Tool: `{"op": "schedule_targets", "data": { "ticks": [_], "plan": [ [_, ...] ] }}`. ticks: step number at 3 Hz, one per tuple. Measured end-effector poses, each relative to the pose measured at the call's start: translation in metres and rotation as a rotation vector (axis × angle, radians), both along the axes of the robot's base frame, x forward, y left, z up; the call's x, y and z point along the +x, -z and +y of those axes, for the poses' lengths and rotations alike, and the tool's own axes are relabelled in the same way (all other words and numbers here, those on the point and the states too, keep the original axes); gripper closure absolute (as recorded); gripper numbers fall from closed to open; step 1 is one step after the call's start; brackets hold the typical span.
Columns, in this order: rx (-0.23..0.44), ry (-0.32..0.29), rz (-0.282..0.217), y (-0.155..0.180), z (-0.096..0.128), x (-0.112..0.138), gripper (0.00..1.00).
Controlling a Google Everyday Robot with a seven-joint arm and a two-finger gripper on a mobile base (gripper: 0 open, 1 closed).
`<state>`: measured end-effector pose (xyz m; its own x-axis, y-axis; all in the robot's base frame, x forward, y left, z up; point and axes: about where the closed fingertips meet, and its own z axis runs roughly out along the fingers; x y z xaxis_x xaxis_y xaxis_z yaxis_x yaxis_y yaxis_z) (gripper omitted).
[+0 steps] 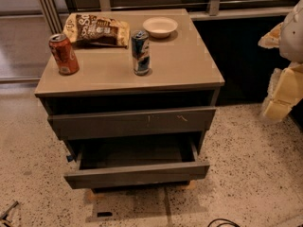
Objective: Close middle drawer
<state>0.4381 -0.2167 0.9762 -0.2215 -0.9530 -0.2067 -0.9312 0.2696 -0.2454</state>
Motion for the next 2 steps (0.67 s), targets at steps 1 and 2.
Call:
{"op": "schedule_targets", "data": {
  "ticks": [1, 2],
  "plan": [
    [0.007, -0.006, -0.015, 0.01, 0.004, 0.0, 0.35],
    [0.048, -0.022, -0.027, 0.048, 0.016, -0.002, 0.58]
  ]
}}
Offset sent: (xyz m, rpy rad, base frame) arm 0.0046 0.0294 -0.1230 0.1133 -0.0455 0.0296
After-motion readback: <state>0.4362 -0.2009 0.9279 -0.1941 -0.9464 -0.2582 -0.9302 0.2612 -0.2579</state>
